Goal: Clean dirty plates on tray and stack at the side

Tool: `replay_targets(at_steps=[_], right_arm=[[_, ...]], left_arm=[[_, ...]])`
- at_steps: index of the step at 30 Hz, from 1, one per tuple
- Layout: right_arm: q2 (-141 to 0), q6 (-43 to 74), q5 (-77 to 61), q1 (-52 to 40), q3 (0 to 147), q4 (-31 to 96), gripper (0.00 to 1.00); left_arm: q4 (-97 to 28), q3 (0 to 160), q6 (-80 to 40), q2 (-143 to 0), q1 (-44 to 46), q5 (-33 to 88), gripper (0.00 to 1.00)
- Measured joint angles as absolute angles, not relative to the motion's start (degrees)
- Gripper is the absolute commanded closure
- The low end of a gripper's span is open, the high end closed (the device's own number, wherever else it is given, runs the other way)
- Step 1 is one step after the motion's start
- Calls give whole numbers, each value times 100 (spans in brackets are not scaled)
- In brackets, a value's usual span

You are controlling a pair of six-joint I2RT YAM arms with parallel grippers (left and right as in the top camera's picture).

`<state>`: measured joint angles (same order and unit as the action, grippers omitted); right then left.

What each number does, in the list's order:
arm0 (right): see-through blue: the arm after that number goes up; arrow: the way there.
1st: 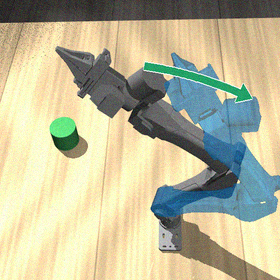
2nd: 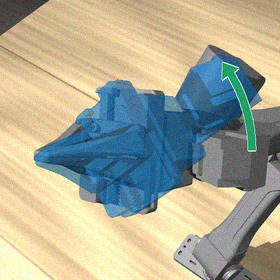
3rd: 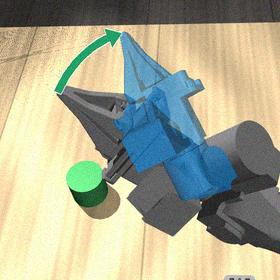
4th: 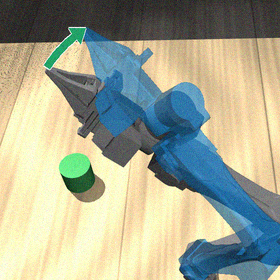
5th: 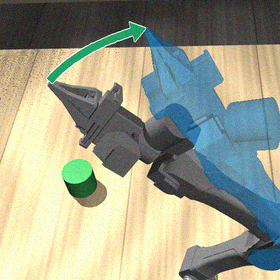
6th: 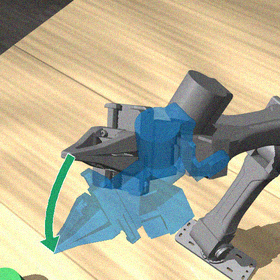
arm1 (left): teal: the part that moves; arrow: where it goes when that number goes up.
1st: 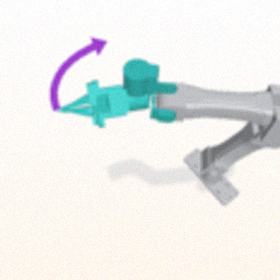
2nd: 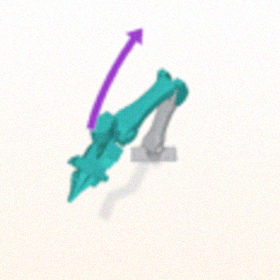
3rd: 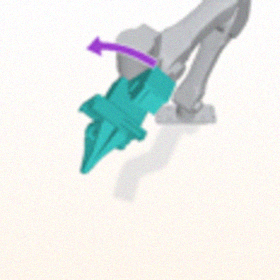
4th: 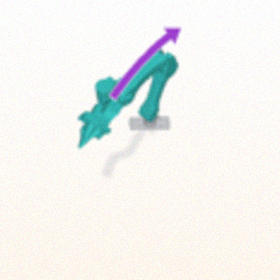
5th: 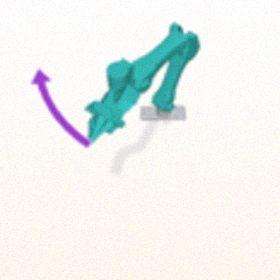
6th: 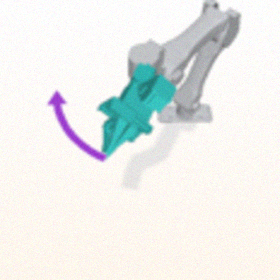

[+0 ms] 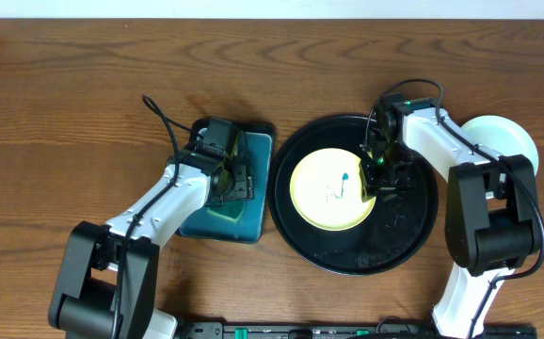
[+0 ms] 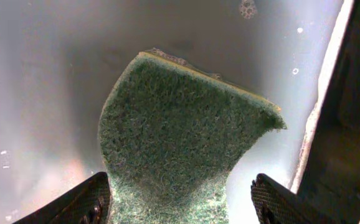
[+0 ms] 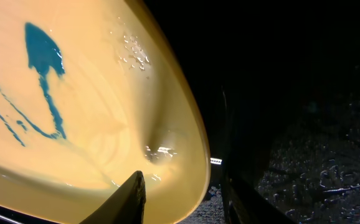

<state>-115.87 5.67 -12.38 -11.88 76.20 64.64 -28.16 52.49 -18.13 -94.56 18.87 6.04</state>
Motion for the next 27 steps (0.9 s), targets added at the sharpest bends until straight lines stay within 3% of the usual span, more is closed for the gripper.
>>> replay_targets(at_steps=[27], right_arm=[[-11587, 567, -1238, -1188, 7620, 6466, 62]], left_arm=[[-2805, 5247, -1798, -9808, 1894, 519, 32]])
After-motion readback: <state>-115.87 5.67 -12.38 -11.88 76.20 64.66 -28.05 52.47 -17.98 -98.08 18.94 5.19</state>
